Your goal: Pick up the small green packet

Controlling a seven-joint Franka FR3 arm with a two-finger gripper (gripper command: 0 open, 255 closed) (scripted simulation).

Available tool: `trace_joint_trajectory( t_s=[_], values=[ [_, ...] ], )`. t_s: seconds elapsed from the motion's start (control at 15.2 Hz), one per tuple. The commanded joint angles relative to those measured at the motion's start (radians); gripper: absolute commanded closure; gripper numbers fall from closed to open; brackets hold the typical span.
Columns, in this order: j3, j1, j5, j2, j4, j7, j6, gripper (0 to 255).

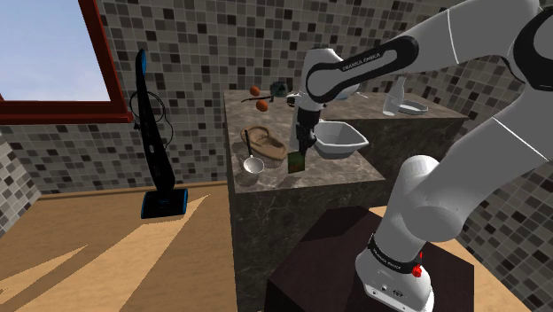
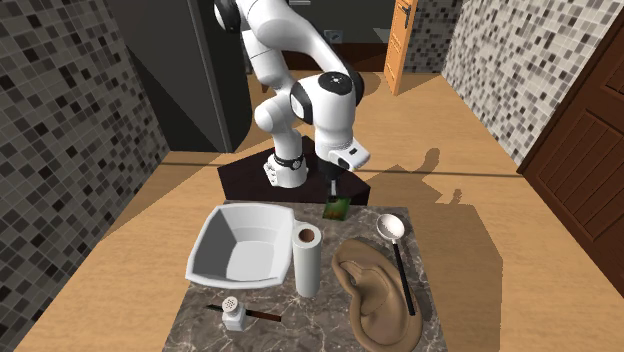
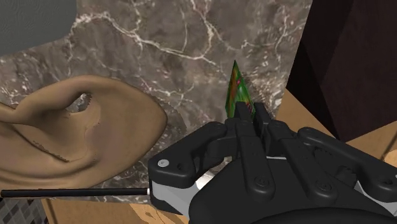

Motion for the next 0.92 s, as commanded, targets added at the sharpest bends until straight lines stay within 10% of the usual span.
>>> trace_joint_trajectory(
  t_s=[0.0, 0.86],
  values=[
    [0.006, 0.000, 0.001, -0.010, 0.018, 0.003, -0.029, 255],
    [0.038, 0.000, 0.008, -0.063, 0.131, 0.014, -0.193, 255]
  ],
)
